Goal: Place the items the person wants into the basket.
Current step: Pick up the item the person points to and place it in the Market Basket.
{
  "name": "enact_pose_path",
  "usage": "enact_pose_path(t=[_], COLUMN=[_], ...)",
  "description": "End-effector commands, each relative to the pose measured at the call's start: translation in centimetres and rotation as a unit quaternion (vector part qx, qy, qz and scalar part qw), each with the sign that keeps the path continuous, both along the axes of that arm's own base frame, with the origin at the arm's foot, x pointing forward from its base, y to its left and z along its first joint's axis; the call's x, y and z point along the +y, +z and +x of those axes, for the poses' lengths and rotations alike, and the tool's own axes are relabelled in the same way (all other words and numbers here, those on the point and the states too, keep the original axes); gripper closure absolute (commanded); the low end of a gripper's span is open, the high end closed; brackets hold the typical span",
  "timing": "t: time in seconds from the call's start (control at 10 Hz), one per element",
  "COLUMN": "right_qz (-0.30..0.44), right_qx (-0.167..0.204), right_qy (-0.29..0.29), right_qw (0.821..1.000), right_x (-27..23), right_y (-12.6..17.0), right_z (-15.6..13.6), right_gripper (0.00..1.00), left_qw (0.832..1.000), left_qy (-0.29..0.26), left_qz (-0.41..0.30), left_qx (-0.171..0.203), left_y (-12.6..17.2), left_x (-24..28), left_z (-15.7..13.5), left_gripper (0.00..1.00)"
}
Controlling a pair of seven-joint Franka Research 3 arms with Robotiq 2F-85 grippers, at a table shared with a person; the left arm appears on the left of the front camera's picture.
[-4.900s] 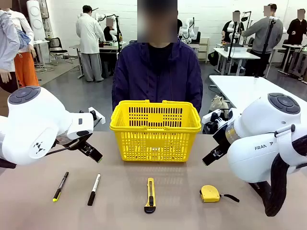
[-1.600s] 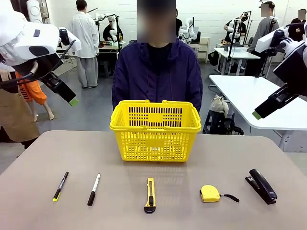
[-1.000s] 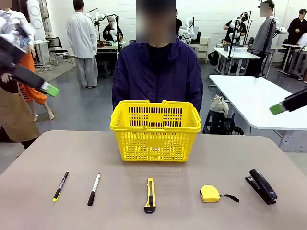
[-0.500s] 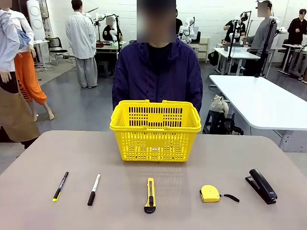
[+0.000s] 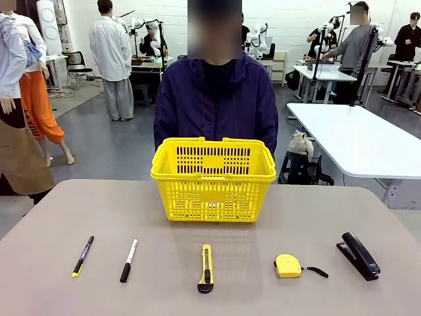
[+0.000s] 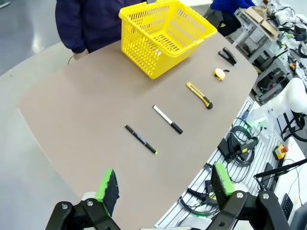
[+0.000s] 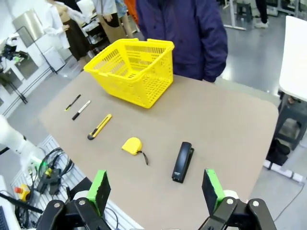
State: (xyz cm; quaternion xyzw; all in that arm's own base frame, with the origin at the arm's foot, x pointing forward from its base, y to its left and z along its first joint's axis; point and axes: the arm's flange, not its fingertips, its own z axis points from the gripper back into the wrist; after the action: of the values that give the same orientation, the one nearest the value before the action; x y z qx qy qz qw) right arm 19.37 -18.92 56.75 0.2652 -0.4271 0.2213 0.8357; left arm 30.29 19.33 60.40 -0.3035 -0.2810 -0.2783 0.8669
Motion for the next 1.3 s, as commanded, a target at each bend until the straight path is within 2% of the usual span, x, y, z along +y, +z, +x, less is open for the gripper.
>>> enact_pose_path(t=[0.0,0.1,0.2,1.2], right_qz=[0.002,-0.001,-0.002,-0.002], right_qx=[-0.017,-0.015,-0.005,-0.005], right_qy=[0.021,0.029,0.009,0.009], right_qw=[1.000,0.999,1.000,1.000], right_x=[0.8,1.5,0.2,0.2], right_y=[-1.1,-0.9,0.0,0.0], right_z=[-0.9,0.1,-0.7,-0.7], right_gripper=[0.00,0.00,0.00,0.00], left_qw=[1.000,1.000,1.000,1.000], left_qy=[0.009,0.007,0.005,0.005], left_qz=[0.007,0.007,0.003,0.003], left_qx=[-0.001,-0.004,0.001,0.001], left_y=[-0.3,0.0,0.0,0.0], left_x=[-0.3,-1.4,0.1,0.1], left_z=[-0.7,-0.3,-0.2,-0.2], left_gripper=[0.00,0.00,0.00,0.00])
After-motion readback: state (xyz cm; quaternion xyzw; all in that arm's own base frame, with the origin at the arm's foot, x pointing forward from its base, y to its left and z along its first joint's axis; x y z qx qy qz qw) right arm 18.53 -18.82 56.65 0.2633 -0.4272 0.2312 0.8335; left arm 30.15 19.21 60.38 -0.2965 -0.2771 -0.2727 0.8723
